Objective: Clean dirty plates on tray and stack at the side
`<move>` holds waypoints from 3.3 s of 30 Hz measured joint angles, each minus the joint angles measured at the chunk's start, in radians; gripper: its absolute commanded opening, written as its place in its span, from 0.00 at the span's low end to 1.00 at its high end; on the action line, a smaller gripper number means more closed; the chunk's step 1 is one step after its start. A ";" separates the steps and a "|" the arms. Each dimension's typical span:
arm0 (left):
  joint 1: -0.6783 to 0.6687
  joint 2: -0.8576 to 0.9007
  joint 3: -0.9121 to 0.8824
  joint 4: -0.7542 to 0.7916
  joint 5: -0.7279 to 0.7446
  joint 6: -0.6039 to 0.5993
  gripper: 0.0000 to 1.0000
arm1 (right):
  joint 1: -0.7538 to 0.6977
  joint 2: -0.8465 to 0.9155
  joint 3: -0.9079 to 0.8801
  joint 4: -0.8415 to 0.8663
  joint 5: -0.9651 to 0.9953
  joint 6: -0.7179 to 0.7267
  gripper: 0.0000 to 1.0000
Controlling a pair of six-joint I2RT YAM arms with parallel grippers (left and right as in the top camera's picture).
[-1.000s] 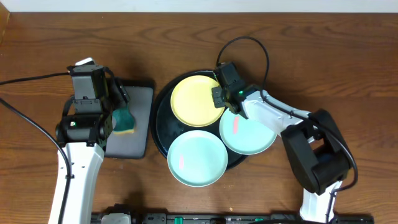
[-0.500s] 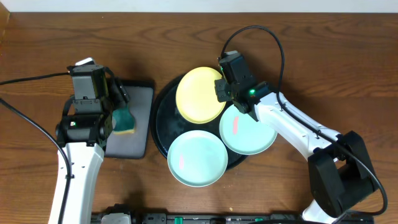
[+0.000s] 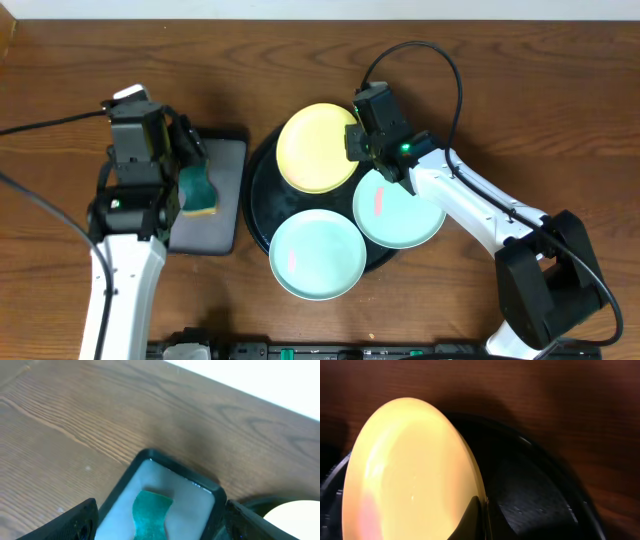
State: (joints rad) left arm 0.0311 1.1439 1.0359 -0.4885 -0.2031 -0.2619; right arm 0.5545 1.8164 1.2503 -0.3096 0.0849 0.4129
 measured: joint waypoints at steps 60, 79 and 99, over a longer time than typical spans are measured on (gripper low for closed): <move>0.000 -0.084 0.008 -0.369 -0.065 0.000 0.81 | 0.468 0.192 -0.010 1.232 0.426 -1.038 0.01; 0.000 -0.062 0.008 -0.369 -0.065 0.000 0.81 | 0.233 0.147 -0.012 0.861 0.127 -0.220 0.01; 0.000 -0.061 0.008 -0.369 -0.066 0.000 0.81 | -0.554 -0.388 -0.002 -0.181 -0.114 -0.107 0.52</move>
State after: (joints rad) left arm 0.0311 1.0832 1.0439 -0.8574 -0.2687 -0.2619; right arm 0.0010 1.4288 1.2484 -0.4908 -0.0296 0.3058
